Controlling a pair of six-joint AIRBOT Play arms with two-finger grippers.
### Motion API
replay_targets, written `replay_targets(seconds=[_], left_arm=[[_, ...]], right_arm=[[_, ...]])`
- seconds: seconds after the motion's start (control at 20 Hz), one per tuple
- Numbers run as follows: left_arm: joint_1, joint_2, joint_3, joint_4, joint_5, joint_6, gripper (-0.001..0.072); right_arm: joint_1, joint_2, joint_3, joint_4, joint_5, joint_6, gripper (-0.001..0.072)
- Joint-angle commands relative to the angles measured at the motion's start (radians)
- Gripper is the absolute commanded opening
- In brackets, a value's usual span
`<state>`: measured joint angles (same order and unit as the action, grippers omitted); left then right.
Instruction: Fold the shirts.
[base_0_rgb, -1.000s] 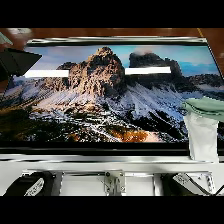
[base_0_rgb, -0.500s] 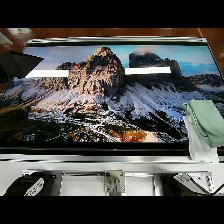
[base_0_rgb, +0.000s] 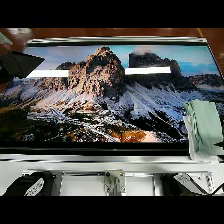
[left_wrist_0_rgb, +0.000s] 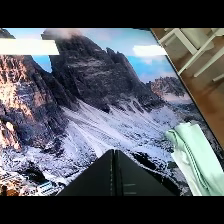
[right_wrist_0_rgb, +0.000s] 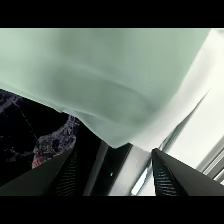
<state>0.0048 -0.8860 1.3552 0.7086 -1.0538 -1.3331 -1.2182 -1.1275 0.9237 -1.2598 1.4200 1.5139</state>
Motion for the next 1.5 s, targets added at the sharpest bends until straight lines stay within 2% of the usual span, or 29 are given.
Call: replay_targets(seconds=[0.0,0.05,0.1,0.15,0.2,0.25,0.35,0.4,0.45,0.5,0.55,0.6,0.7,1.45], left_arm=[[-0.025,-0.04,0.0,0.055,-0.005,0.003,0.0039],[-0.066,-0.06,0.0,0.145,-0.006,-0.012,0.0038],[-0.114,-0.083,0.0,0.276,-0.003,-0.055,0.0038],[-0.169,-0.117,0.001,0.447,-0.003,-0.14,0.0038],[-0.212,-0.156,0.004,0.598,-0.013,-0.239,0.0038],[-0.248,-0.205,0.018,0.704,-0.048,-0.308,0.004],[-0.291,-0.309,0.086,0.732,-0.165,-0.306,0.0047],[-0.307,-0.36,0.127,0.735,-0.222,-0.291,0.0169],[-0.316,-0.402,0.161,0.751,-0.264,-0.292,0.0376],[-0.319,-0.438,0.185,0.779,-0.295,-0.292,0.0504],[-0.319,-0.464,0.196,0.807,-0.319,-0.292,0.0535],[-0.315,-0.479,0.196,0.827,-0.334,-0.292,0.0535],[-0.315,-0.503,0.196,0.833,-0.367,-0.291,0.0534],[-0.315,-0.529,0.196,0.833,-0.376,-0.292,0.0534]], right_arm=[[0.002,0.043,0.16,0.085,-0.034,0.019,0.0485],[0.018,0.06,0.223,0.155,-0.102,0.007,0.0383],[0.051,0.078,0.269,0.222,-0.169,-0.041,0.0384],[0.104,0.094,0.299,0.297,-0.222,-0.125,0.0386],[0.178,0.103,0.323,0.356,-0.251,-0.179,0.0414],[0.265,0.103,0.338,0.381,-0.254,-0.188,0.0482],[0.453,0.101,0.337,0.338,-0.216,-0.187,0.0635],[0.546,0.097,0.337,0.274,-0.178,-0.187,0.0671],[0.642,0.091,0.336,0.165,-0.14,-0.169,0.0672],[0.716,0.085,0.336,0.061,-0.109,-0.138,0.0672],[0.772,0.079,0.336,-0.019,-0.083,-0.101,0.0672],[0.813,0.071,0.335,-0.074,-0.066,-0.069,0.0671],[0.854,0.069,0.335,-0.087,-0.043,-0.039,0.067],[0.869,0.07,0.335,-0.066,-0.043,-0.04,0.067]])
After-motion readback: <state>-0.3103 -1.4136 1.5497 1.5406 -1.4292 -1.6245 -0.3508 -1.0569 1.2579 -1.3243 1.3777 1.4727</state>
